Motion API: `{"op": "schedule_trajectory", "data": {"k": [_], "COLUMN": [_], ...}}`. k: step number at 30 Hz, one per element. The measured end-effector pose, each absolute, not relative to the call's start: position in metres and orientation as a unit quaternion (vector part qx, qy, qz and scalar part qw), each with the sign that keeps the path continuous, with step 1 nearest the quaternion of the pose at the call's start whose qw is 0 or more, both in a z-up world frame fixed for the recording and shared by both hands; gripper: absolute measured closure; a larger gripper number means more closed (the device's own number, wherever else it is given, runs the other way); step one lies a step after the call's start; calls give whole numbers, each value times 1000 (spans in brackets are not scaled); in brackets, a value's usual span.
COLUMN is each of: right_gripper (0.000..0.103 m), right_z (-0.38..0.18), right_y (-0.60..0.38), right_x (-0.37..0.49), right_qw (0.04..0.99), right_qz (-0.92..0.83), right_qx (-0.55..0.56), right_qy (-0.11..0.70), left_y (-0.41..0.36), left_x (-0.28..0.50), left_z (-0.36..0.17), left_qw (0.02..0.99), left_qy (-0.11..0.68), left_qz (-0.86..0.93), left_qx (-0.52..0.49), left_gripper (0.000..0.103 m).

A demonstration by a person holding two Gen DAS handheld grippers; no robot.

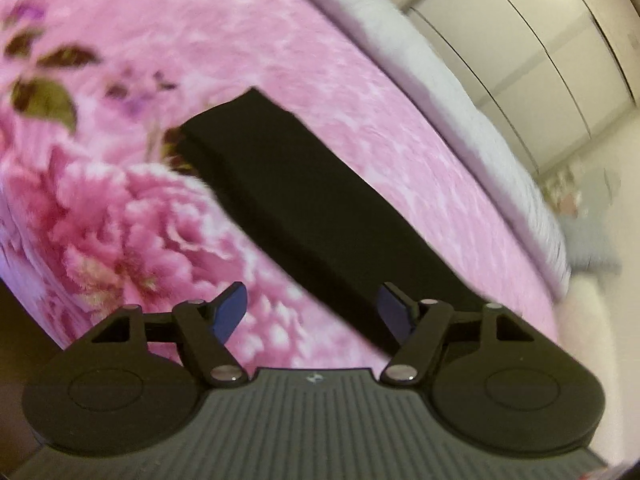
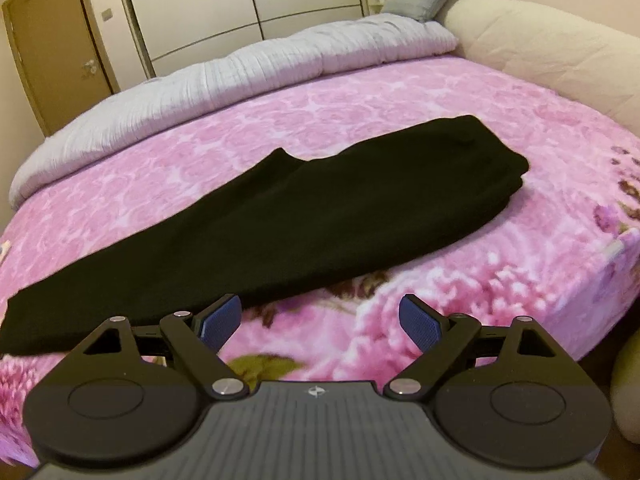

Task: Fold clothes
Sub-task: 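Lower the left gripper to the cuff end of the trousers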

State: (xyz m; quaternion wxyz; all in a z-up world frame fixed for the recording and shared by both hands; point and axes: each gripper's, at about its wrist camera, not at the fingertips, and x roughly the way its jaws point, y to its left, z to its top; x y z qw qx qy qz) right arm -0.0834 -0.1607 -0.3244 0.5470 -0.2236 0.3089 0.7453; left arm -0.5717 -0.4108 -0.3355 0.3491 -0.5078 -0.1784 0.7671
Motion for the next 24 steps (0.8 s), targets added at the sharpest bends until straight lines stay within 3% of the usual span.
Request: {"op": "schedule_trajectory", "data": {"k": [2,6,9,13,24], "right_gripper": [23,57,60,60,59], "right_z": [-333,-355,-362,-366,-371], "right_y": [-153,-134,-119,-104,-90], "right_x": [-88,-99,-115,-139,-153], "right_qw": [537,500,464,455,423], "right_qz": [747,745,756,764,774], "right_qx": [-225,-226,-223,-254,-241], "right_qy": [322,379,404,380,404], "left_y": [-416,-426,-430,-426,-408], "left_x": [-588,-612,-628,-648,-654], "left_z": [-346,-364,-373,-377,-382], "left_qw": [334,305,283,270,273], "left_qy": [-227,-321,-380,-413,-349], "left_qz": [748,714,693,683,718], "left_qx": [-526,-542,-543,-538,-537], "left_gripper": [41,40,40,42,58]}}
